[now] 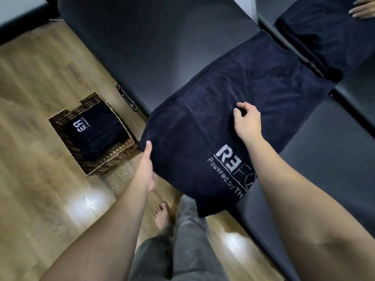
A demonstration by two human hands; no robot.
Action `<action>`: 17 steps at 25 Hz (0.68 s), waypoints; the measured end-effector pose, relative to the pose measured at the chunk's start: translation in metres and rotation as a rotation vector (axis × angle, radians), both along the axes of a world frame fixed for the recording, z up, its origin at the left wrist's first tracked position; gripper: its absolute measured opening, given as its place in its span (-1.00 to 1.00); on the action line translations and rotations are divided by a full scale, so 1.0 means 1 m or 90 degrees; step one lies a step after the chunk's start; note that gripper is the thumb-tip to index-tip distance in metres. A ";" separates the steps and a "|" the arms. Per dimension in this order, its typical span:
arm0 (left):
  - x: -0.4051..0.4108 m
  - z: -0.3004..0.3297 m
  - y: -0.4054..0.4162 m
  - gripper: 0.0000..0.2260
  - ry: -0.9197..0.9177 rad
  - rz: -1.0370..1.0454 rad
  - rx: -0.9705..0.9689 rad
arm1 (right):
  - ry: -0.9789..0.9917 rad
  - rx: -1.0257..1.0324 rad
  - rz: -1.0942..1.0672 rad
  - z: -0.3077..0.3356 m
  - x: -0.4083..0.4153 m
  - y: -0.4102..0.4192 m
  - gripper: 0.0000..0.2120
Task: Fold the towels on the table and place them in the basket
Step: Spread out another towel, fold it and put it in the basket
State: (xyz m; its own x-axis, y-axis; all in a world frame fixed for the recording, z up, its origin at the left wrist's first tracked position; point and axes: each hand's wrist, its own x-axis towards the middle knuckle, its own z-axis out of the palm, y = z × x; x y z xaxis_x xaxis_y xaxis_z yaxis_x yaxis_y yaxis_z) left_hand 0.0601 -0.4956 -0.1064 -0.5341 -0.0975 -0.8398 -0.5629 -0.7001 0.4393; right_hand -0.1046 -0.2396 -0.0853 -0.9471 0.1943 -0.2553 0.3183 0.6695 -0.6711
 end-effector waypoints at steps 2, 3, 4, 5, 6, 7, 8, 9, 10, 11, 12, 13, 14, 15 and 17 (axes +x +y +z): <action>0.015 0.000 0.009 -0.45 -0.001 -0.053 0.049 | 0.006 0.014 -0.002 0.003 0.029 -0.006 -0.69; 0.023 -0.001 0.016 -0.44 -0.015 -0.085 0.054 | 0.007 0.026 -0.004 0.003 0.041 -0.006 -0.68; 0.030 -0.003 0.023 -0.45 -0.035 -0.112 0.049 | 0.003 0.043 -0.004 0.004 0.050 -0.006 -0.68; 0.038 -0.006 0.029 -0.48 -0.056 -0.142 0.036 | -0.004 0.069 -0.010 0.005 0.058 -0.004 -0.67; 0.047 -0.008 0.036 -0.51 -0.072 -0.173 0.022 | -0.015 0.102 -0.025 0.006 0.066 0.000 -0.65; 0.055 -0.010 0.043 -0.54 -0.083 -0.199 0.006 | -0.027 0.136 -0.053 0.006 0.073 0.007 -0.63; 0.061 -0.012 0.049 -0.56 -0.083 -0.207 -0.002 | -0.040 0.167 -0.090 0.008 0.080 0.016 -0.60; 0.065 -0.013 0.054 -0.59 -0.072 -0.183 -0.006 | -0.052 0.186 -0.132 0.009 0.088 0.026 -0.58; 0.066 -0.011 0.057 -0.62 -0.045 -0.123 0.014 | -0.062 0.193 -0.173 0.009 0.097 0.037 -0.55; 0.064 -0.011 0.058 -0.66 -0.013 -0.045 0.039 | -0.073 0.189 -0.209 0.008 0.104 0.048 -0.53; 0.061 -0.010 0.056 -0.69 0.013 0.035 0.058 | -0.084 0.172 -0.237 0.007 0.111 0.058 -0.50; 0.056 -0.009 0.054 -0.72 0.026 0.092 0.063 | -0.090 0.144 -0.266 0.005 0.114 0.066 -0.47; 0.052 -0.009 0.053 -0.71 0.032 0.115 0.058 | -0.090 0.107 -0.295 0.005 0.114 0.073 -0.44; 0.049 -0.010 0.054 -0.65 0.037 0.108 0.048 | -0.088 0.071 -0.316 0.004 0.112 0.079 -0.42; 0.054 -0.014 0.067 -0.47 0.031 0.006 0.057 | -0.100 0.035 -0.335 0.004 0.105 0.085 -0.44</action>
